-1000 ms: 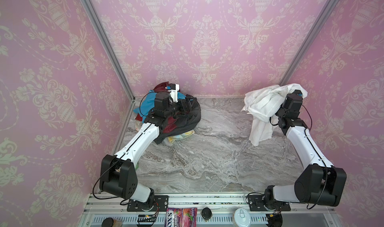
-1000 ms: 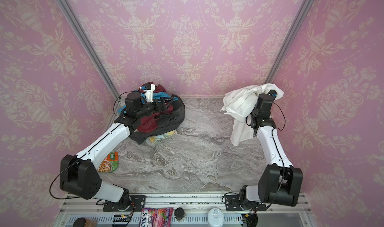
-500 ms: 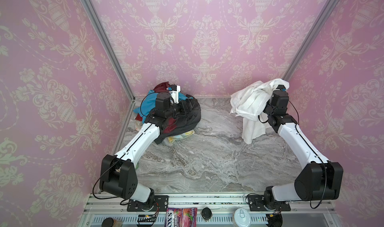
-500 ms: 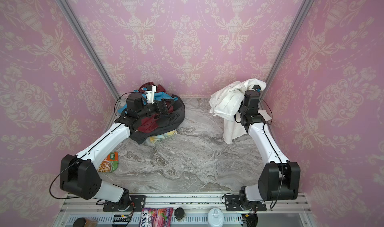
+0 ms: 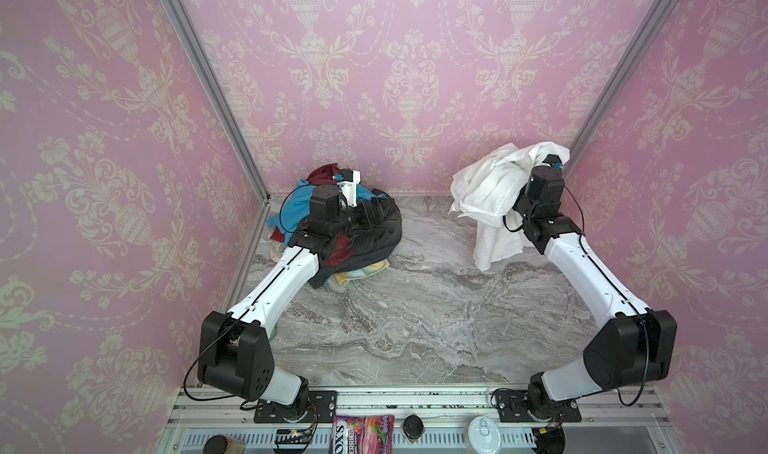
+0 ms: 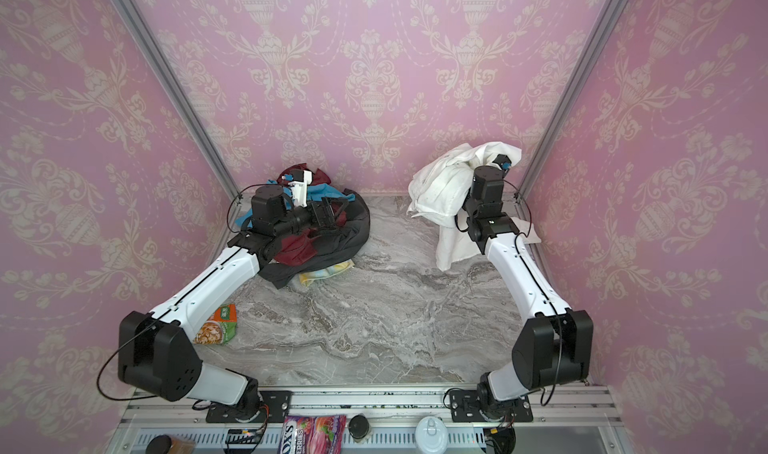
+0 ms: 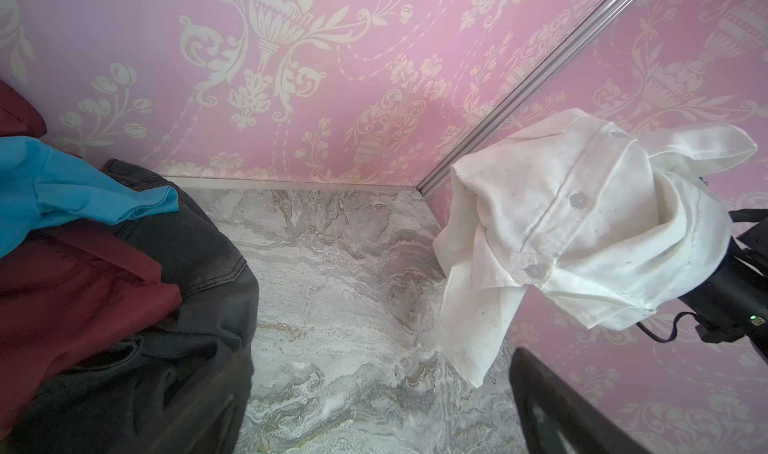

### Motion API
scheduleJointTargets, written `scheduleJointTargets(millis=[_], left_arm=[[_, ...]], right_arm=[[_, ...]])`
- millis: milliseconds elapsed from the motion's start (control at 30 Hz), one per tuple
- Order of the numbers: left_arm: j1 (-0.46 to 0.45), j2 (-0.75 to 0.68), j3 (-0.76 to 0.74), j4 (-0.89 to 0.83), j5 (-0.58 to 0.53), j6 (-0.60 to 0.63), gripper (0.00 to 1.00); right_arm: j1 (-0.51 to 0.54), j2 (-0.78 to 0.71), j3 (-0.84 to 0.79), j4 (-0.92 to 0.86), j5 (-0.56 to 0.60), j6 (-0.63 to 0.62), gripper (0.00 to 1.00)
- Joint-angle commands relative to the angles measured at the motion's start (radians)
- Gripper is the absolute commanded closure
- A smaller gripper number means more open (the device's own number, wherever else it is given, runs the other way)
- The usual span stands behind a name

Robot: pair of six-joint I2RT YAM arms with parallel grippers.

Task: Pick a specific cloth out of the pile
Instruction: 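Lower the white shirt onto the open table with the right gripper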

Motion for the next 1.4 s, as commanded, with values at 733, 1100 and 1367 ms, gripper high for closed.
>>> scheduleJointTargets(millis=[733, 1100, 1367], left_arm=[[-0.006, -0.036, -0.028, 0.019, -0.027, 0.013, 0.02], [-0.008, 0.002, -0.050, 0.066, -0.019, -0.012, 0.02], [-0.008, 0.004, -0.055, 0.057, -0.026, -0.004, 0.02]], right_arm=[[-0.157, -0.067, -0.206, 0.032, 0.127, -0.045, 1.00], [-0.258, 0.083, -0.225, -0.154, 0.022, -0.218, 1.00], [-0.240, 0.413, 0.112, -0.542, -0.020, -0.405, 1.00]])
